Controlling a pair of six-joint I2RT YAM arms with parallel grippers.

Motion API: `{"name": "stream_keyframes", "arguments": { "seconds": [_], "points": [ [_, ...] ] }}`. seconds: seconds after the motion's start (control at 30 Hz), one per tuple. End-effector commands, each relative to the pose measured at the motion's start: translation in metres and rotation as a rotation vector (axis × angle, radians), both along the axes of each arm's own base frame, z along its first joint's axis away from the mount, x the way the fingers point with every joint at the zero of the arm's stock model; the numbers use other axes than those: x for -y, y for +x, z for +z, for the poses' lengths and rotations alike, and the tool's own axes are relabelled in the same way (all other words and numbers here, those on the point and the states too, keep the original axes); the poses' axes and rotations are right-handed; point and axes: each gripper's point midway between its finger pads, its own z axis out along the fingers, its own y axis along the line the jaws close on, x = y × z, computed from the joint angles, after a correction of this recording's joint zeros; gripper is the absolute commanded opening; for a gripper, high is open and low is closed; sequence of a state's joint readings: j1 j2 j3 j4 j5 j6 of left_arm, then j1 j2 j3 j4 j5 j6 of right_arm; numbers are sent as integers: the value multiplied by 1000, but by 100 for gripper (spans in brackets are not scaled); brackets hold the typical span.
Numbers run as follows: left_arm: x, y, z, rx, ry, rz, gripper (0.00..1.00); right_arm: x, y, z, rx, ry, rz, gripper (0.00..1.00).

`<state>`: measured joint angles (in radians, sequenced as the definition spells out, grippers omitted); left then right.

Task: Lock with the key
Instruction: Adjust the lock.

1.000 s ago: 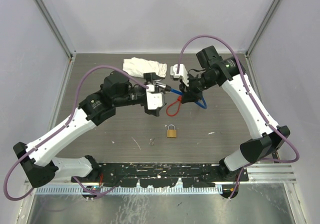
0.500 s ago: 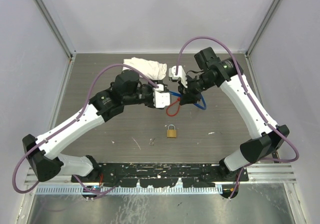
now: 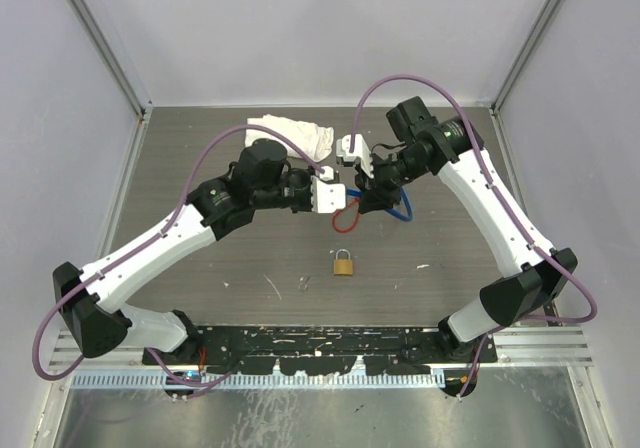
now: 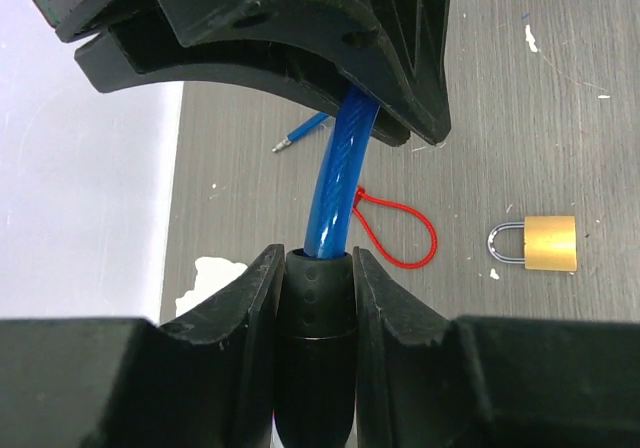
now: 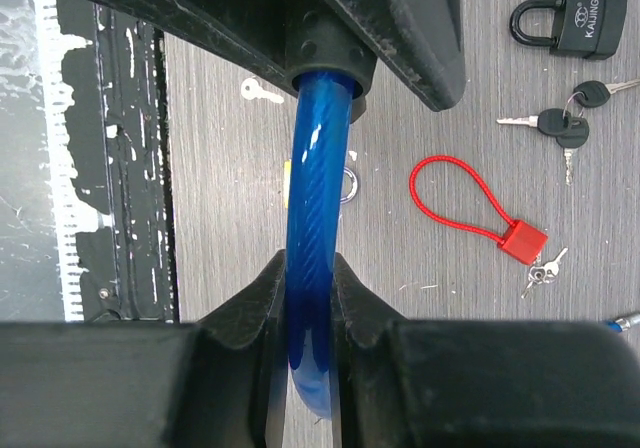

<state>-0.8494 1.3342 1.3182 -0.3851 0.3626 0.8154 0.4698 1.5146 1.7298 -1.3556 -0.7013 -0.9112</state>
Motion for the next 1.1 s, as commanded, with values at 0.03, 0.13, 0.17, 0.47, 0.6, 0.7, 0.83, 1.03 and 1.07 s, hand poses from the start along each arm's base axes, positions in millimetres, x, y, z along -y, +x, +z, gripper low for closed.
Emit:
{"name": "stream_keyframes", "arguments": {
  "seconds": [0.03,0.13,0.17,0.47,0.6,0.7,0.83,1.03,1.07],
  "points": [
    [1,-11,39,-74,-127,23,0,-16,-1,16,21,105,28,28],
    [-3,-11,50,-125,-196,61,0,-12,5,16,36,120,-11,46],
    [-3,-9,50,-139,-210,72,0,-10,8,16,42,126,-26,50],
    [-13,-6,64,-241,-320,129,0,14,26,38,106,199,-110,51],
    [-12,-5,67,-315,-396,137,0,12,24,40,90,231,-94,23],
    [-9,-6,70,-370,-444,126,0,9,26,43,77,249,-89,1],
    [-10,-10,75,-423,-476,108,0,11,34,57,109,270,-102,1],
    [-15,-5,89,-411,-525,107,0,15,44,76,152,298,-133,1],
    [-14,-4,90,-409,-532,108,0,15,44,79,156,301,-136,1]
  ]
}}
